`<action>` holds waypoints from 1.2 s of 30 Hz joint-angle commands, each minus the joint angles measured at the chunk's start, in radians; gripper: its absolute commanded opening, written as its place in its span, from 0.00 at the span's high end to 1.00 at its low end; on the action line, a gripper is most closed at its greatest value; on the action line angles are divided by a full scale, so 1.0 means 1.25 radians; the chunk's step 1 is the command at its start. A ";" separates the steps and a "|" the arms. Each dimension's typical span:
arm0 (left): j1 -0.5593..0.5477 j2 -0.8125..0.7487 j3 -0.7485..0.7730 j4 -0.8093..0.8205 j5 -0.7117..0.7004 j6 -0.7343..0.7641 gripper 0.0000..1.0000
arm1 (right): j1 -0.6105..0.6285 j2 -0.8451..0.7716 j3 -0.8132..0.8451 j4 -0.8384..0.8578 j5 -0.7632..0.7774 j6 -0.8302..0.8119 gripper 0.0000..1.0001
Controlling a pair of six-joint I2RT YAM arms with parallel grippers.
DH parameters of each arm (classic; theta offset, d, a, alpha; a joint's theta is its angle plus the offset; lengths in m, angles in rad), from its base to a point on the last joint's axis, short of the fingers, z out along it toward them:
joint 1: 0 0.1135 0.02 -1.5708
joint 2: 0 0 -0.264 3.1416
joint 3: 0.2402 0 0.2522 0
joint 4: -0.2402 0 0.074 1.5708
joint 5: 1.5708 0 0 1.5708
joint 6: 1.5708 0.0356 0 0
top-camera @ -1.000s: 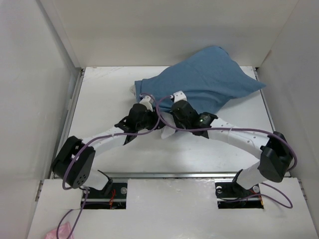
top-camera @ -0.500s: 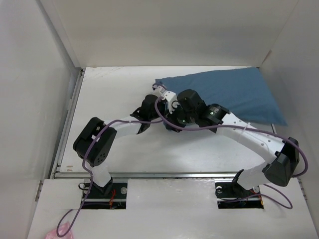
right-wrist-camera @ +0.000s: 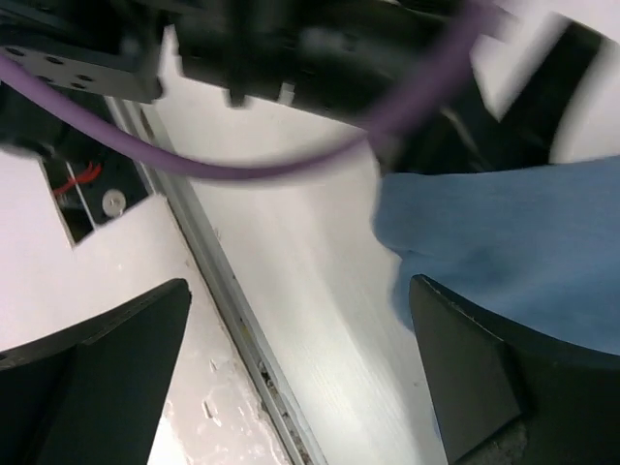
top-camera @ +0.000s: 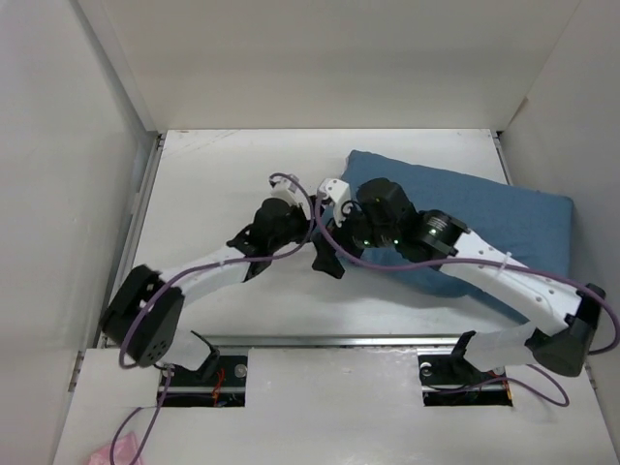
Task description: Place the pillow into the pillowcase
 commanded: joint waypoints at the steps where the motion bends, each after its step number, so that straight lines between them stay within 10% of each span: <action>1: 0.032 -0.135 -0.036 -0.091 -0.146 0.029 0.14 | 0.010 -0.091 0.004 0.058 0.111 0.054 0.00; 8: 0.095 -0.191 0.008 -0.160 -0.197 0.088 0.11 | 0.010 -0.111 0.007 -0.103 0.712 0.329 0.00; 14: 0.118 -0.051 0.193 -0.227 -0.188 0.126 0.22 | -0.056 -0.101 -0.009 -0.129 0.803 0.434 0.00; 20: 0.206 0.028 0.326 -0.488 -0.372 0.056 0.93 | -0.258 -0.108 -0.076 -0.139 0.765 0.516 0.00; 22: 0.267 0.028 0.309 -0.500 -0.321 0.049 0.96 | -0.298 -0.125 -0.107 -0.139 0.750 0.526 0.00; 23: 0.280 0.028 0.309 -0.485 -0.285 0.062 0.95 | -0.312 -0.125 -0.116 -0.129 0.750 0.526 0.00; 29: 0.241 0.061 0.282 -0.223 0.133 0.198 0.00 | -0.402 -0.152 -0.178 -0.088 0.733 0.526 0.00; 36: 0.179 0.229 0.405 -0.176 0.308 0.224 0.00 | -0.466 -0.144 -0.225 -0.023 0.660 0.508 0.00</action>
